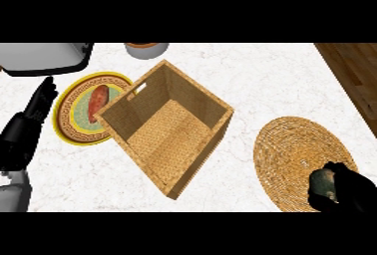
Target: Pick the squash from the placemat and place it in the basket
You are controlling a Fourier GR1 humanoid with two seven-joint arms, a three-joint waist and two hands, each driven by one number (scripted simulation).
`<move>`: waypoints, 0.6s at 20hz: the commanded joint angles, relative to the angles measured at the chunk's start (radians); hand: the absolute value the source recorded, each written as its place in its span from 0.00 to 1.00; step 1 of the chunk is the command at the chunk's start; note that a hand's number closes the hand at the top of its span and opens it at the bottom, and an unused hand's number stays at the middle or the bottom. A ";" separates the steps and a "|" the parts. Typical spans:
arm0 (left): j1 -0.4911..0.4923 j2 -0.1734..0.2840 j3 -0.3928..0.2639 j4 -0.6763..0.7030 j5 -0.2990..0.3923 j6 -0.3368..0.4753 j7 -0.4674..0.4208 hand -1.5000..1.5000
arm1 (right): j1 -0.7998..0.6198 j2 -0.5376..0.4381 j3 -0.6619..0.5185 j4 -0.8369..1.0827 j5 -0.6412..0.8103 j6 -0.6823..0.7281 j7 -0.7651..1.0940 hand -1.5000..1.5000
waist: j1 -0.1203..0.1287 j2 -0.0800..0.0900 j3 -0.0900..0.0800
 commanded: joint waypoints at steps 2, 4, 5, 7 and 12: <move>-0.006 -0.007 -0.006 -0.006 0.011 -0.011 0.005 0.50 | 0.114 0.146 0.009 -0.319 0.062 -0.150 0.179 1.00 | 0.019 0.010 0.004; -0.011 -0.003 -0.004 -0.002 0.003 -0.005 0.000 0.50 | 0.100 0.166 0.040 -0.457 0.032 -0.202 0.192 1.00 | 0.017 0.006 0.004; 0.010 -0.008 -0.015 -0.023 -0.005 -0.003 0.000 0.50 | 0.086 0.167 0.031 -0.532 0.005 -0.209 0.181 1.00 | 0.028 0.003 0.005; -0.017 -0.004 -0.015 -0.014 0.010 -0.019 0.014 0.50 | 0.067 0.168 0.137 -0.628 -0.054 -0.251 0.226 1.00 | 0.040 0.008 0.007; -0.036 -0.027 -0.047 -0.026 -0.001 -0.019 0.018 0.50 | 0.010 0.170 0.343 -0.893 0.052 -0.178 0.384 1.00 | 0.088 0.022 0.005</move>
